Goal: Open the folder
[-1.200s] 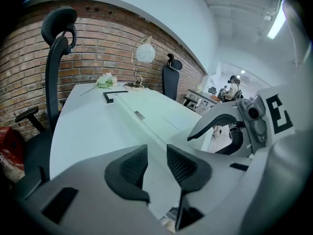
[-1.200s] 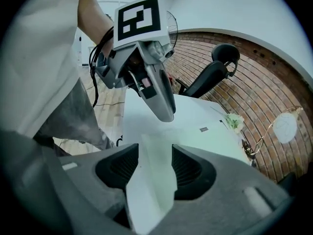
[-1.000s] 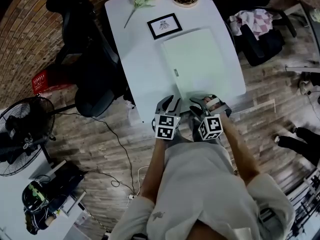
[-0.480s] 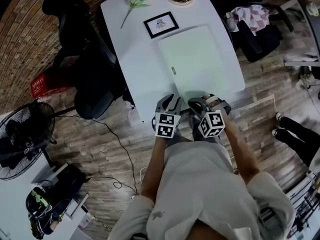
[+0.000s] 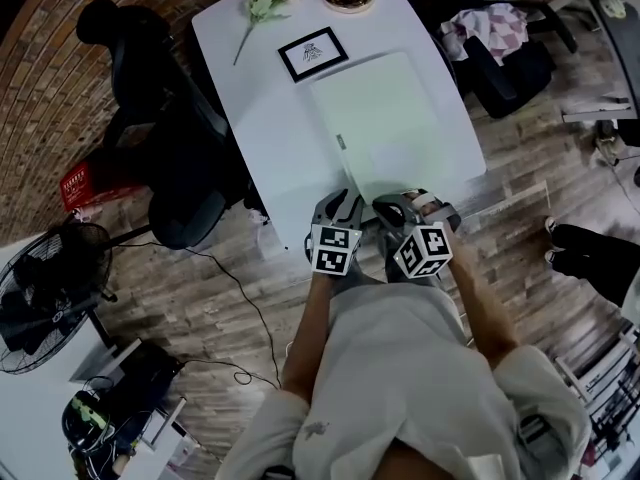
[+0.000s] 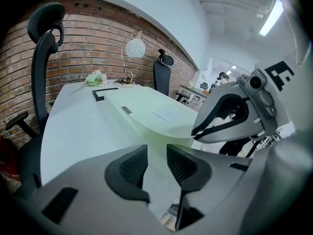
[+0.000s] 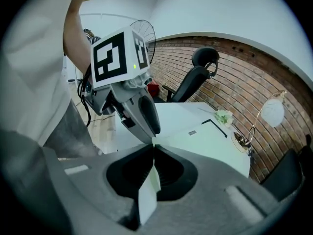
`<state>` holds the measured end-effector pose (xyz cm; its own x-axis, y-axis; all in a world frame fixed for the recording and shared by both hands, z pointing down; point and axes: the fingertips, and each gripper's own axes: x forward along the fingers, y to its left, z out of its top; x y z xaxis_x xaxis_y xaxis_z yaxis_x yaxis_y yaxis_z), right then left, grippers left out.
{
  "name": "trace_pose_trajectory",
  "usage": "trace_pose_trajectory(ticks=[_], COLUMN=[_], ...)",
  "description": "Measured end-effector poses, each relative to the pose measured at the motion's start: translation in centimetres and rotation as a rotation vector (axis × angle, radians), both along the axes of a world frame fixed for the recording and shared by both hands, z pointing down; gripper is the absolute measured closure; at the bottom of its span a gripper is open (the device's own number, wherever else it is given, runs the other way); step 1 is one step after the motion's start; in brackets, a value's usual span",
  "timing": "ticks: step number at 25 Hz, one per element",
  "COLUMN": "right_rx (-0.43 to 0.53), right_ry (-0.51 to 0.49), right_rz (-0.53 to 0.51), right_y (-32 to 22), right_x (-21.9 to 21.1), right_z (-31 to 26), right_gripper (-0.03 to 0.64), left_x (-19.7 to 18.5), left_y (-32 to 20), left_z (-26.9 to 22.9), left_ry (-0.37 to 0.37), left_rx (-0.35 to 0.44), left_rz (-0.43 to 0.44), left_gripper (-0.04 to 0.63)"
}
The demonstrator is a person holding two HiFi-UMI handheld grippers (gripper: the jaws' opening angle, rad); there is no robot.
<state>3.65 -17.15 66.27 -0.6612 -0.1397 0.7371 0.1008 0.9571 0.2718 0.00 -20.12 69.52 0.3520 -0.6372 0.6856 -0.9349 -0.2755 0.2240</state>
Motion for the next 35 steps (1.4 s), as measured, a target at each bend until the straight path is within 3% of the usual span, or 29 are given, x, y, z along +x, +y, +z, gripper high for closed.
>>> trace_pose_trajectory(ticks=[7, 35], right_rx=[0.001, 0.087], right_ry=[-0.050, -0.196], right_rz=[0.072, 0.335], right_y=[-0.6, -3.6], right_x=[0.0, 2.9], right_z=[-1.7, -9.3], right_gripper=[0.606, 0.607], left_x=[0.4, 0.3], left_y=[-0.3, -0.3], left_z=[0.6, 0.9], left_ry=[-0.014, -0.026], left_rx=[-0.012, -0.031], left_rz=[0.048, 0.111], left_gripper=[0.472, 0.472])
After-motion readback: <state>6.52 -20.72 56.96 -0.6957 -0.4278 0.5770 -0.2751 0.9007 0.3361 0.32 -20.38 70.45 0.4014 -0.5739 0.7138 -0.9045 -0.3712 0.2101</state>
